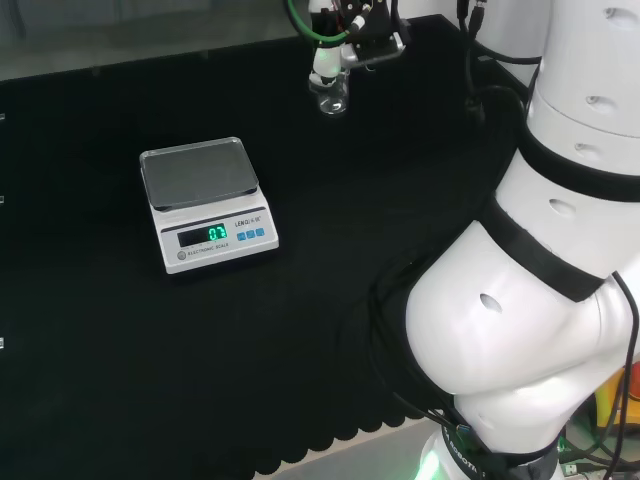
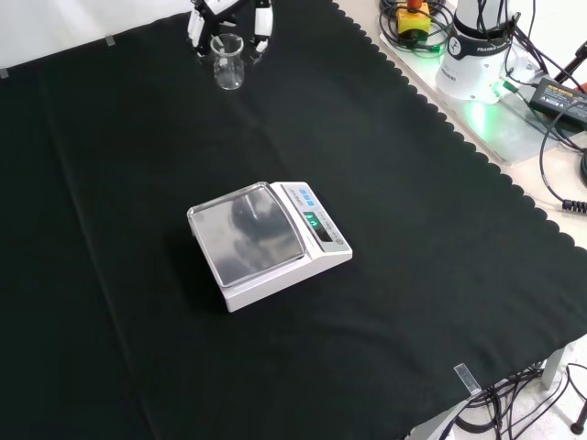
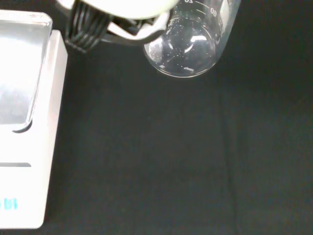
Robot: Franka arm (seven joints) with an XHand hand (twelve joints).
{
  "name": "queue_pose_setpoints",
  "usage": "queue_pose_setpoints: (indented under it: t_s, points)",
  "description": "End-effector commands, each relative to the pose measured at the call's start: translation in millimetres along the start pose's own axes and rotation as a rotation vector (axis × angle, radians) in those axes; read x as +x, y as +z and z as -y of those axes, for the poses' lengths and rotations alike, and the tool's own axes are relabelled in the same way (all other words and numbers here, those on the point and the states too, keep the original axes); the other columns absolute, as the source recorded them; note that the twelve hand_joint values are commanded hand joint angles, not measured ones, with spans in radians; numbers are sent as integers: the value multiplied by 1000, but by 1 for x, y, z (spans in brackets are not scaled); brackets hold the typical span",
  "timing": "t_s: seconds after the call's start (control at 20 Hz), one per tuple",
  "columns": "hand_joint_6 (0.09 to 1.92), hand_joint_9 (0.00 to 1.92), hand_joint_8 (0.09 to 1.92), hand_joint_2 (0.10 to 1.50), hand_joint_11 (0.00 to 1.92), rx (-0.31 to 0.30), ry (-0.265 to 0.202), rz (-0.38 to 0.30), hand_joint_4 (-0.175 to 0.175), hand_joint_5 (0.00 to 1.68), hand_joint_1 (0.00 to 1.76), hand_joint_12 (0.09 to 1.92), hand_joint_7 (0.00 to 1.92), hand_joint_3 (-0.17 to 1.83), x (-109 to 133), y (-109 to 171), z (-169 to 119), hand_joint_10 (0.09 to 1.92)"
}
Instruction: Put the beaker on the electronic balance.
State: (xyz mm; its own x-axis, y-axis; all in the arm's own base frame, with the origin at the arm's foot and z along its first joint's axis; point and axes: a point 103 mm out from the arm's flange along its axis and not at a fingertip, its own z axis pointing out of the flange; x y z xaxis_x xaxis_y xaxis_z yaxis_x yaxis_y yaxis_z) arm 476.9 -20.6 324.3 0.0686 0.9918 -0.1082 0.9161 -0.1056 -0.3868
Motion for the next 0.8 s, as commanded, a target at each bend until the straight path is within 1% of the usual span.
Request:
queue_pose_setpoints:
  t_s: [0.05, 0.4, 0.8]
  points:
    - [686, 1354, 734, 695, 1569, 3, -5, -4, -175, 910, 1136, 561, 995, 642, 3, 2, 4, 180]
    - [690, 1357, 736, 695, 1573, -9, -9, -14, -175, 907, 1137, 557, 992, 642, 3, 5, 5, 175]
    - [694, 1362, 738, 695, 1577, -28, -39, -42, -175, 904, 1137, 553, 992, 643, 9, 11, 2, 170]
